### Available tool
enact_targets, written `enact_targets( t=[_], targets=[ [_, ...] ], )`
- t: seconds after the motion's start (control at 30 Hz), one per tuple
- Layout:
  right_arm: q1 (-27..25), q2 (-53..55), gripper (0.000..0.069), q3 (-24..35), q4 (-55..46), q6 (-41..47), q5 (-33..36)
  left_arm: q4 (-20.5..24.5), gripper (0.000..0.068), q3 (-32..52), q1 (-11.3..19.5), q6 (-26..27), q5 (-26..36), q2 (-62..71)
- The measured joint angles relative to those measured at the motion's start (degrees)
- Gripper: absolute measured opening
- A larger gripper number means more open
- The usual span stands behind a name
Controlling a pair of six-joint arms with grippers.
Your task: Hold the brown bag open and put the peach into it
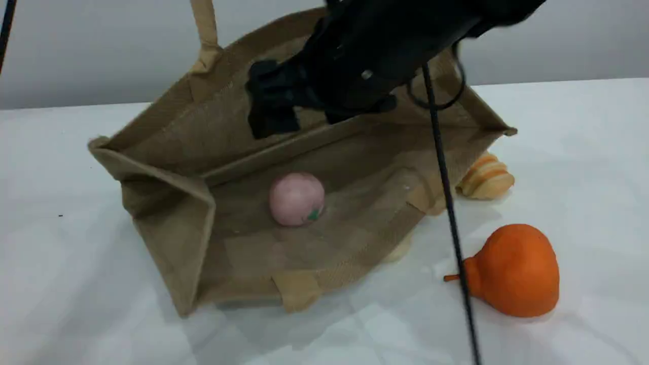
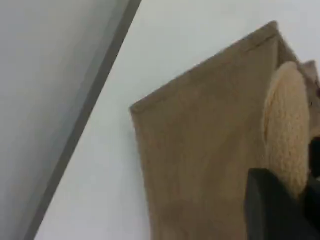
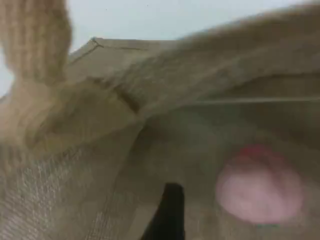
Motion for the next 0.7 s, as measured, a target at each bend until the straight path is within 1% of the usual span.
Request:
enact_targets(
  t=[0.33, 0.5, 0.7],
  targets=[
    [-8.63, -10.50, 0.0610, 0.00, -8.74, 0.02, 13.49, 0.38, 0.0083, 0.00, 0.00, -0.77, 0.00, 0.00],
    [-14.51, -16.70, 0.0596, 0.00, -13.16, 1.54, 14.88, 0.38, 0.0083, 0.00, 0.00, -0.82, 0.00, 0.00],
    [-23.83, -19.92, 0.0594, 0.00, -15.36, 2.01, 15.35, -0.15, 0.0083, 0.00, 0.00, -0.67, 0.00, 0.00]
  ],
)
